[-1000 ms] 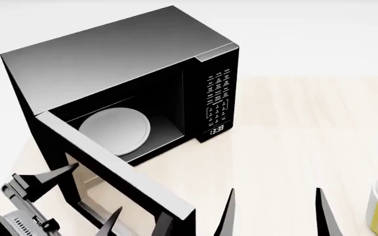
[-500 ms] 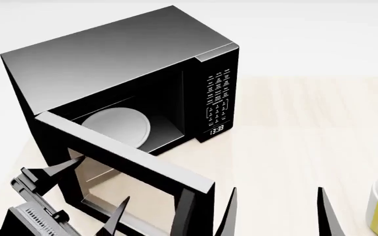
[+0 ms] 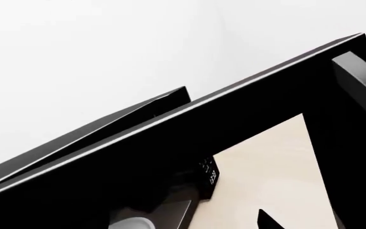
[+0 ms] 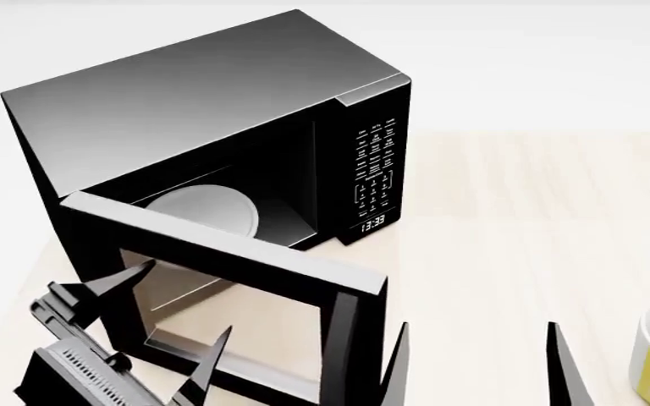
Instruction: Close the microwave.
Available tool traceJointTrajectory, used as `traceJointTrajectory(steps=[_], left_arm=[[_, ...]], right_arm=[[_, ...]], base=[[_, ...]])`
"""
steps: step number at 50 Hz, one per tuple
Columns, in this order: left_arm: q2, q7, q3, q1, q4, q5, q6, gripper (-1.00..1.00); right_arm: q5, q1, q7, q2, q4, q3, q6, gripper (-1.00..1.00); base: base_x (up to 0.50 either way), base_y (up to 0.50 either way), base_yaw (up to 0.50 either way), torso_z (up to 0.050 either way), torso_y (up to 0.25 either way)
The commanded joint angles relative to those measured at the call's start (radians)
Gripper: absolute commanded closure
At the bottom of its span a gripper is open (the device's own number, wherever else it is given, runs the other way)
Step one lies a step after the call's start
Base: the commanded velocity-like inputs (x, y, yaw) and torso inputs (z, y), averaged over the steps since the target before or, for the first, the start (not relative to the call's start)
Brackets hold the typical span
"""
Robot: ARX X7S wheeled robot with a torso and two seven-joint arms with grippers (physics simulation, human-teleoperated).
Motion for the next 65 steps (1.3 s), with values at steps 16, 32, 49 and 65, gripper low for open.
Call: traceJointTrajectory(steps=[16, 32, 49, 65], left_arm=[[0.063, -0.081, -0.037, -0.079, -0.098, 0.025, 0.048, -1.00], [0.083, -0.111, -0.034, -0.106, -0.148, 0.042, 0.067, -1.00], [0.102, -0.147, -0.033, -0.131, -0.206, 0.056, 0.089, -1.00], [0.123, -0.187, -0.031, -0.167, -0.279, 0.076, 0.123, -1.00]], right_arm=[[-0.005, 0.004, 0.000, 0.001, 0.001, 0.005, 0.002, -1.00], [-0.004, 0.005, 0.005, 0.006, 0.001, 0.001, 0.002, -1.00], [-0.001, 0.006, 0.010, 0.012, 0.001, -0.004, 0.004, -1.00], [0.006, 0.011, 0.015, 0.016, 0.008, -0.009, 0.003, -1.00]], base=[[0.00, 0.00, 0.00, 0.000, 0.001], [0.00, 0.00, 0.00, 0.000, 0.001], [0.00, 0.00, 0.00, 0.000, 0.001], [0.00, 0.00, 0.00, 0.001, 0.001]])
